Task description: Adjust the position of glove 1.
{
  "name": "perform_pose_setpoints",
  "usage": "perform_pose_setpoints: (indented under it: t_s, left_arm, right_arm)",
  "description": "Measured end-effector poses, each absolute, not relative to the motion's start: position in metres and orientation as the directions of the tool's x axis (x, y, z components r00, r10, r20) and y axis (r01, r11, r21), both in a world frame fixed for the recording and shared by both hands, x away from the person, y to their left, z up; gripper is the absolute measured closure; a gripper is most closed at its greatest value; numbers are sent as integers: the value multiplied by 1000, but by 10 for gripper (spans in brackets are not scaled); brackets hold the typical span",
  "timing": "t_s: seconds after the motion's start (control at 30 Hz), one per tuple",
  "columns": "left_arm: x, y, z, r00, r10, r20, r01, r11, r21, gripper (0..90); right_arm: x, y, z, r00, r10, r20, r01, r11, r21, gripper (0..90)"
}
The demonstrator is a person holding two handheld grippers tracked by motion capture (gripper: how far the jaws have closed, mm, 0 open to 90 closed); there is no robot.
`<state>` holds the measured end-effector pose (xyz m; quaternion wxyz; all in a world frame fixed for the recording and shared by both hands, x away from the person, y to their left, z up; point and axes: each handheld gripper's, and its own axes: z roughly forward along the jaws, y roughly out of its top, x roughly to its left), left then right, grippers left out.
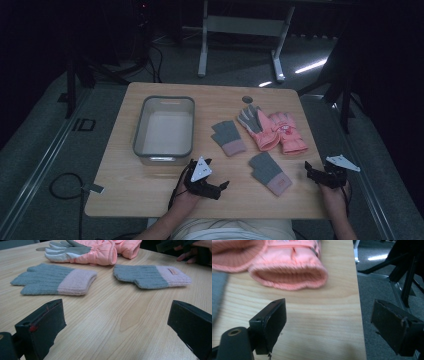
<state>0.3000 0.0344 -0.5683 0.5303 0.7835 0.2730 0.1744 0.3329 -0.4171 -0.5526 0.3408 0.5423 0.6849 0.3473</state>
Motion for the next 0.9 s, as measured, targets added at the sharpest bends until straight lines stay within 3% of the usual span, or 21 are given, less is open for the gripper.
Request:
perform_pose_setpoints:
  t_s: [0.23, 0.9]
  left_arm:
    - [300, 35, -568, 793, 609, -24, 246, -284, 927, 7]
    - [299, 34, -568, 793, 609, -11, 238, -293, 926, 7]
  right_arm:
    - [330, -411, -523, -208, 977, -46, 458, 139, 878, 131]
    - [331, -392, -456, -185, 981, -49, 373, 117, 920, 122]
